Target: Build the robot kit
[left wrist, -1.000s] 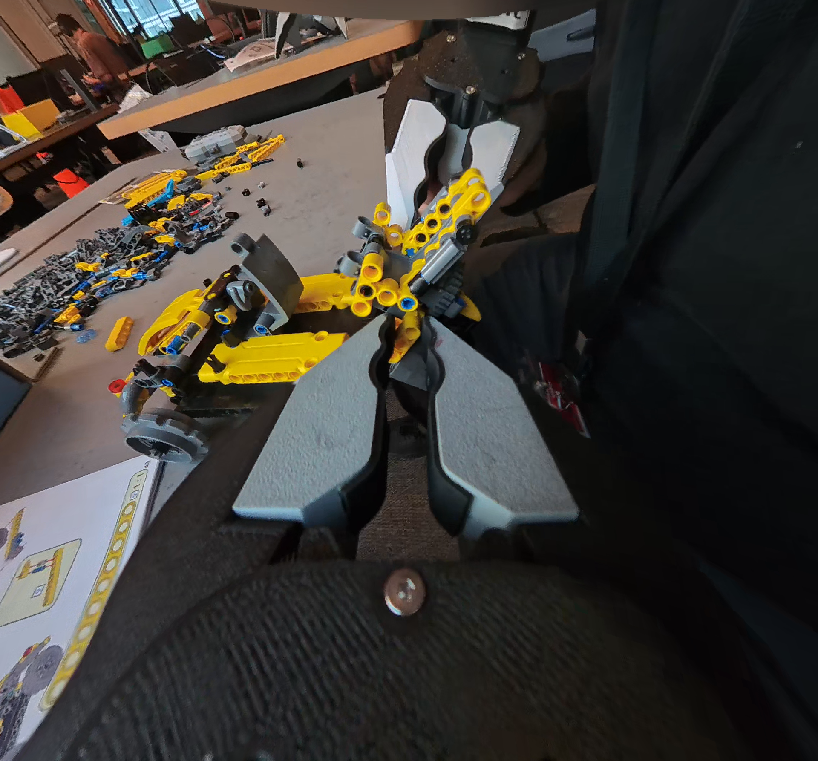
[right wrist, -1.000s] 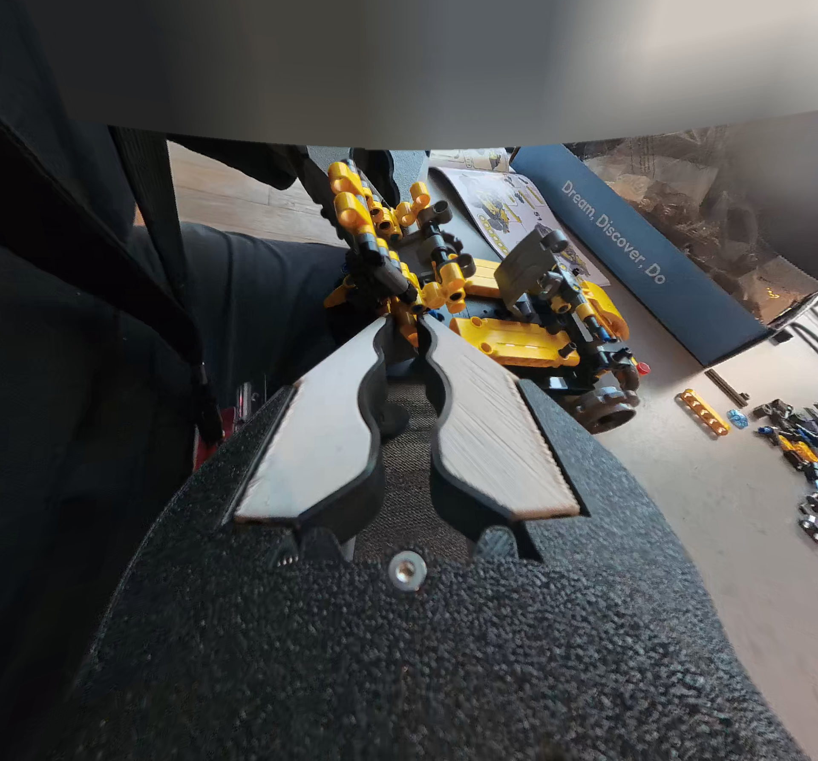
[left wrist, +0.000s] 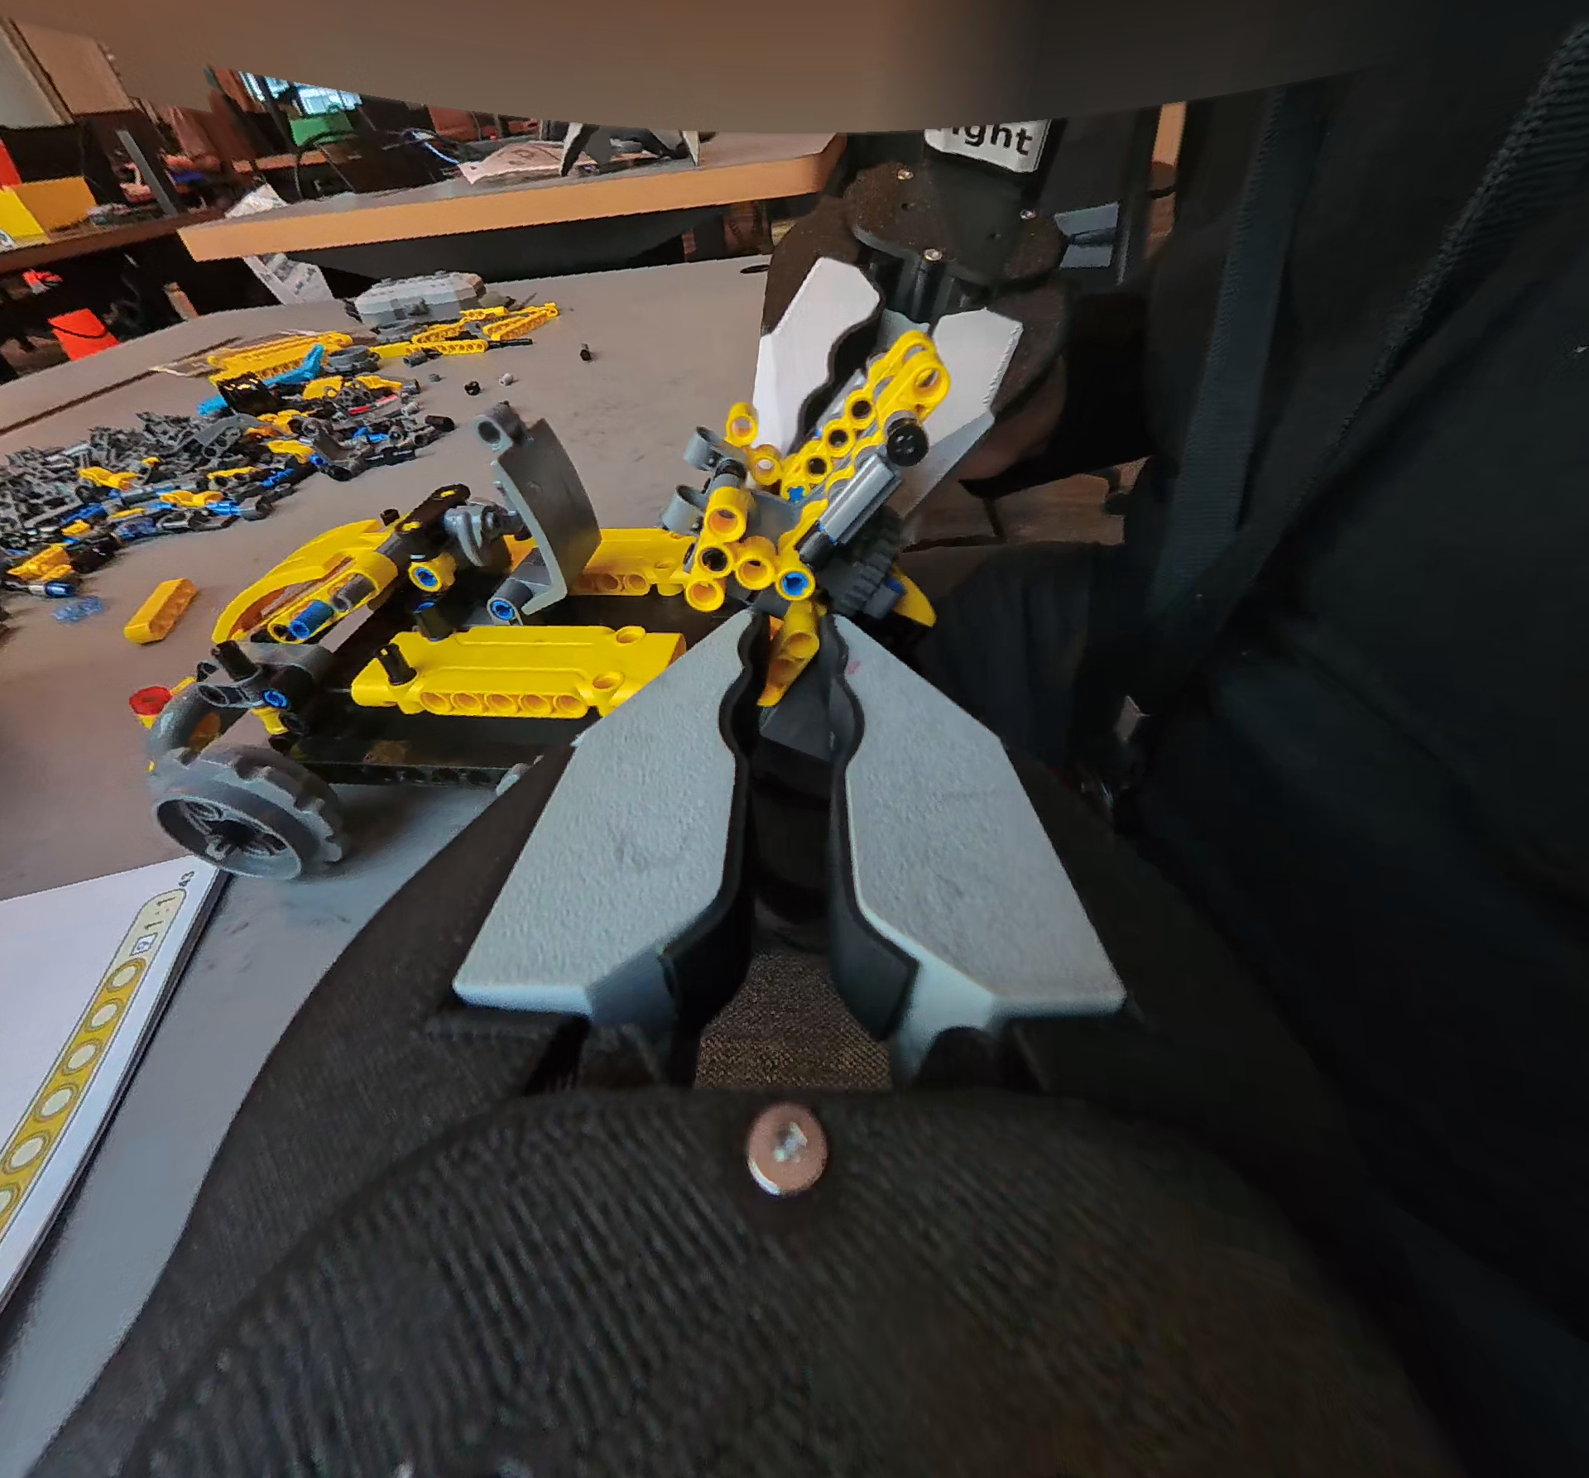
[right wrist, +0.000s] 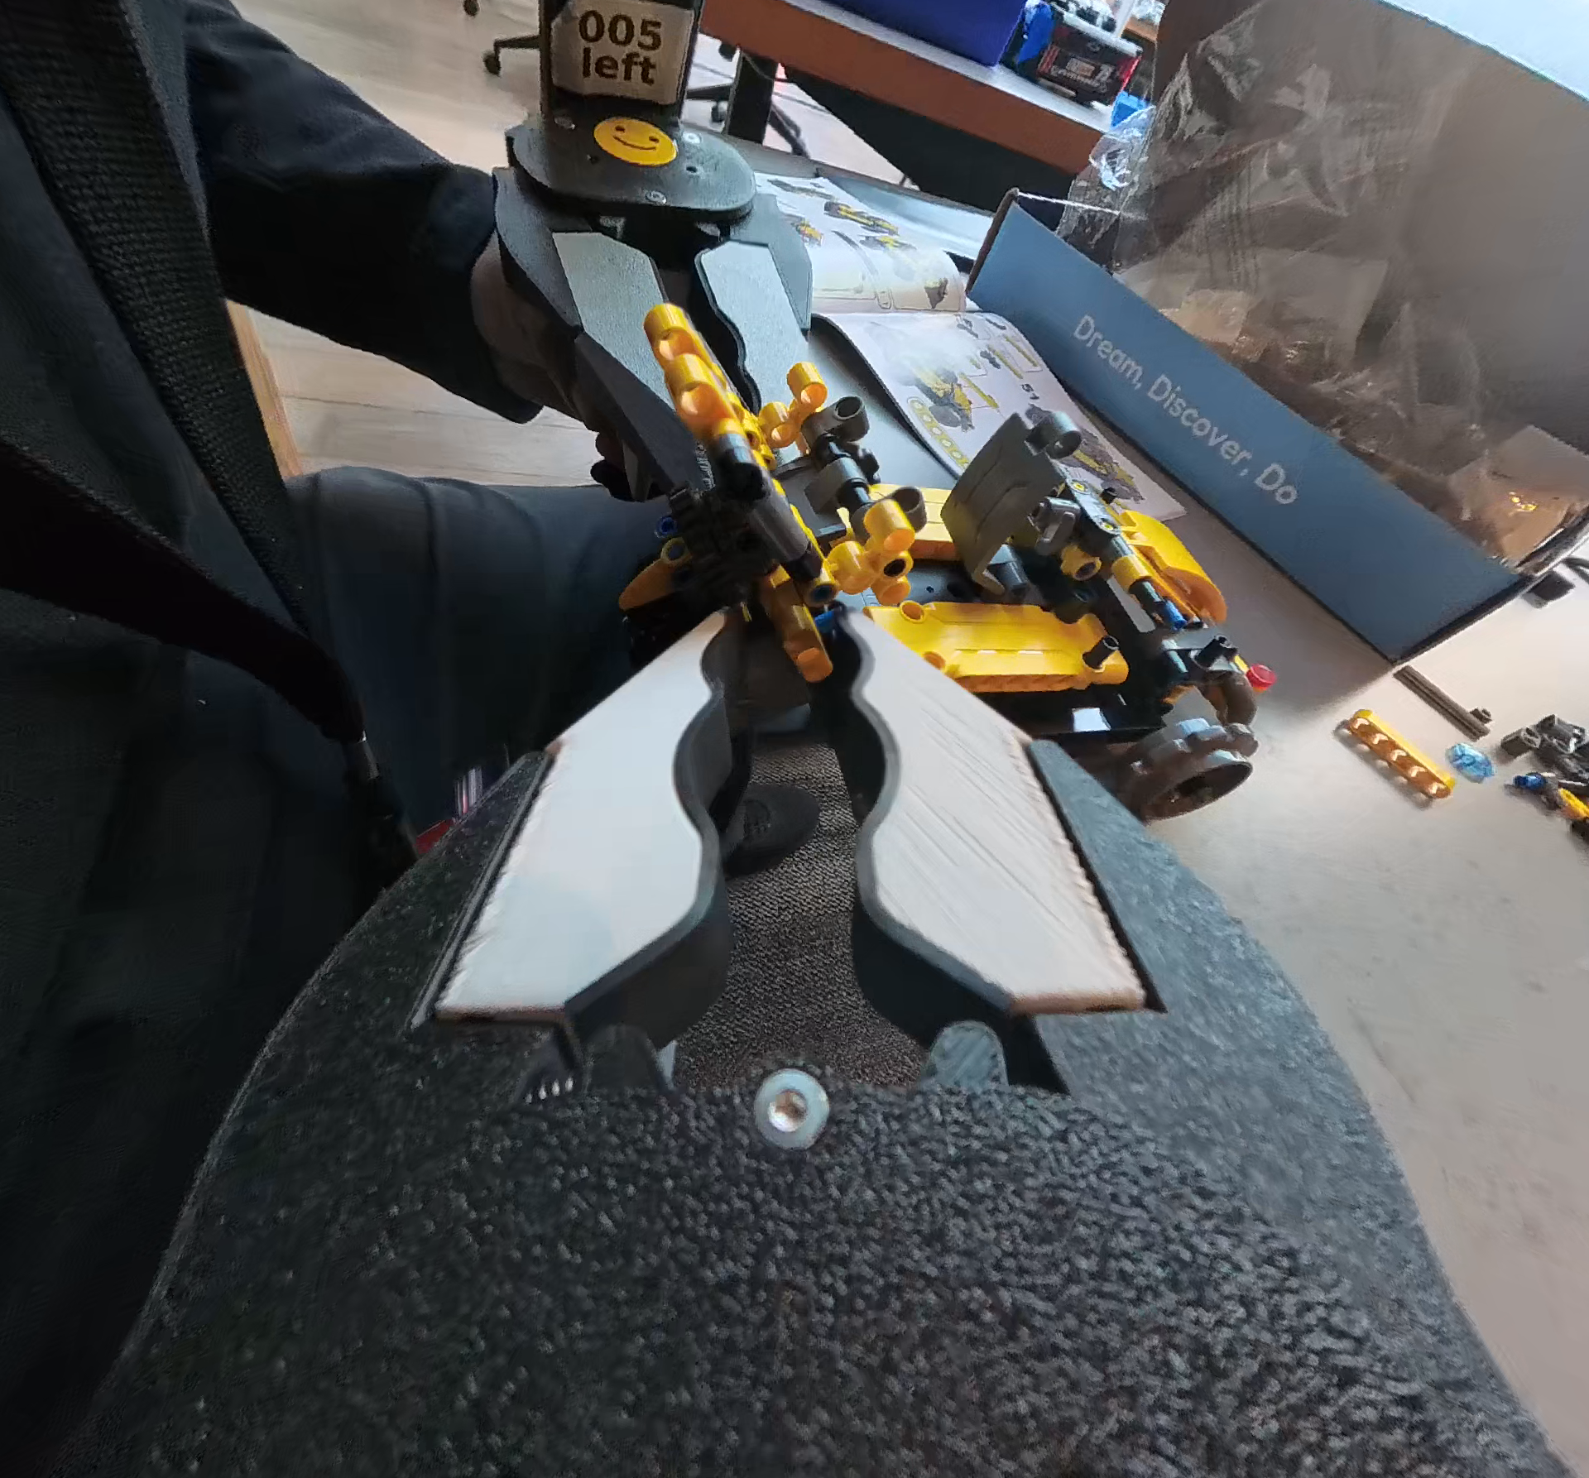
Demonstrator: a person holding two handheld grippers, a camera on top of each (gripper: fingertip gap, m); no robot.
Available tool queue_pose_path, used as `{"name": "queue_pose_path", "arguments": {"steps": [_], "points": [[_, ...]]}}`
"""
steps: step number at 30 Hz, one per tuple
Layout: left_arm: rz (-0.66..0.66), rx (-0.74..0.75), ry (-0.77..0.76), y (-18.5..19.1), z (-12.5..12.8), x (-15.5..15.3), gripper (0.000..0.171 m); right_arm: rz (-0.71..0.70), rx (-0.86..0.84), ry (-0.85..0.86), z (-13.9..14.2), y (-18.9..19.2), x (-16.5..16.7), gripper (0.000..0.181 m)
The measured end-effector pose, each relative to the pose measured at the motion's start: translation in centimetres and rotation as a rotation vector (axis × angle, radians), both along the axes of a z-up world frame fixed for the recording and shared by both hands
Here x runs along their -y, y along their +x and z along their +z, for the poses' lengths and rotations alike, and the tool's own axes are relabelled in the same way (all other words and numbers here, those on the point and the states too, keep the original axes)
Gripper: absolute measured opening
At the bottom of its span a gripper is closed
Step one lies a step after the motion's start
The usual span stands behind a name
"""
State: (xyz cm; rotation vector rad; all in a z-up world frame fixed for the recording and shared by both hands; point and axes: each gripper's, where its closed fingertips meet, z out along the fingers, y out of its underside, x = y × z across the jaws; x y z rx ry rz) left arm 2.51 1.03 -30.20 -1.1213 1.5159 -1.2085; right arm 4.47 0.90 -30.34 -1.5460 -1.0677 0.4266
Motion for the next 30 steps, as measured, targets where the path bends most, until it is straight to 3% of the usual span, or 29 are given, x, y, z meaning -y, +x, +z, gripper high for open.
{"name": "queue_pose_path", "arguments": {"steps": [6, 10, 23, 29, 30], "points": [[-0.035, 0.012, -0.153, 0.0, 0.4, -0.4, 0.008, 0.047, -0.096, -0.076, 0.7, 0.4, 0.3, 0.048], [-0.031, -0.019, -0.215, 0.1, 0.4, -0.4, 0.008, 0.049, -0.100, -0.164, 0.0, 0.7, 0.1, 0.084], [-0.060, -0.008, -0.535, 0.0, 1.4, -0.8, 0.008, 0.098, 0.007, -0.080, -1.0, 0.7, -0.6, 0.090], [-0.094, 0.003, -0.458, -0.7, 1.1, -0.7, 0.008, 0.070, -0.034, -0.008, 0.3, 1.0, -1.0, 0.097], [-0.105, 0.011, -0.456, -0.9, 1.1, -0.6, 0.008, 0.081, -0.046, -0.011, 0.5, 0.9, -0.6, 0.091]]}}
